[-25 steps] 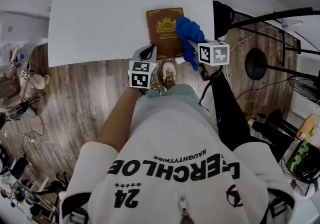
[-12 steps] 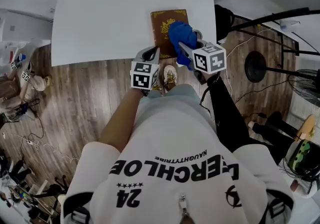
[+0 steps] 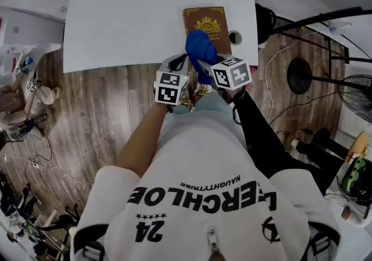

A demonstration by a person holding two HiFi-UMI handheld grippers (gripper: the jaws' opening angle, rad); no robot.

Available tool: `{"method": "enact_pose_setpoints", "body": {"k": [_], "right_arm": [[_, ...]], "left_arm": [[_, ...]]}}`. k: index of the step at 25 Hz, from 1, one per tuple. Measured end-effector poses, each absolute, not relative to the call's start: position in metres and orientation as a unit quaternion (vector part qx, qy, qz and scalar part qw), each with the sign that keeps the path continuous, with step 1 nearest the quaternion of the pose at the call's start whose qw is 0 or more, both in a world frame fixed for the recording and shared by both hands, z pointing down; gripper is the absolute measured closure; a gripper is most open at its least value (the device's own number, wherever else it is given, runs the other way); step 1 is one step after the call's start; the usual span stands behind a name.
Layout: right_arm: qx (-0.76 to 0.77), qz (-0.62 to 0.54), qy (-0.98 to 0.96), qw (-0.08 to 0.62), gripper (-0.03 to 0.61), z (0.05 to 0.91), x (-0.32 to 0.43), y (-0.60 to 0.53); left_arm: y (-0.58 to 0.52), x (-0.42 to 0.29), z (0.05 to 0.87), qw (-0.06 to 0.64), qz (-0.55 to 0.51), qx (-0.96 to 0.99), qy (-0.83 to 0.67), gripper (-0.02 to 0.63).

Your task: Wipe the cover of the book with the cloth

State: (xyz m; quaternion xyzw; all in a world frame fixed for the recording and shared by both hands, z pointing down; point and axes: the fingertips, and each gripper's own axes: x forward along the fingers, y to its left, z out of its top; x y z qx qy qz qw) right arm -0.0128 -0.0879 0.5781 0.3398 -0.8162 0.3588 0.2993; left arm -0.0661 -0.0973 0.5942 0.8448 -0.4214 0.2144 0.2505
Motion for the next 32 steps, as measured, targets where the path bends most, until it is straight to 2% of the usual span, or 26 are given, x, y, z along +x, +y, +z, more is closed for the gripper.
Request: {"method": "enact_pose_setpoints", "body": {"k": [6,21,32], "right_arm": [[0.381,0.359,-0.798,0.298,0.471,0.577,0.010,-0.093],[0.519,0.377,-0.713,0.282,0.471,0.579,0.122,-0.096],[0.474,0.328,-0.780,0.243,0.471,0.540,0.086,-0.101]], "left_arm": [[-0.098,-0.065,0.592,0.247,0.215,0.848,-0.416,0.556],[-0.100,-0.042,0.582,0.234,0.215,0.863,-0.393,0.556],[-0.106,-0.053,0.582,0.239,0.211,0.851,-0.417,0.555]]}}
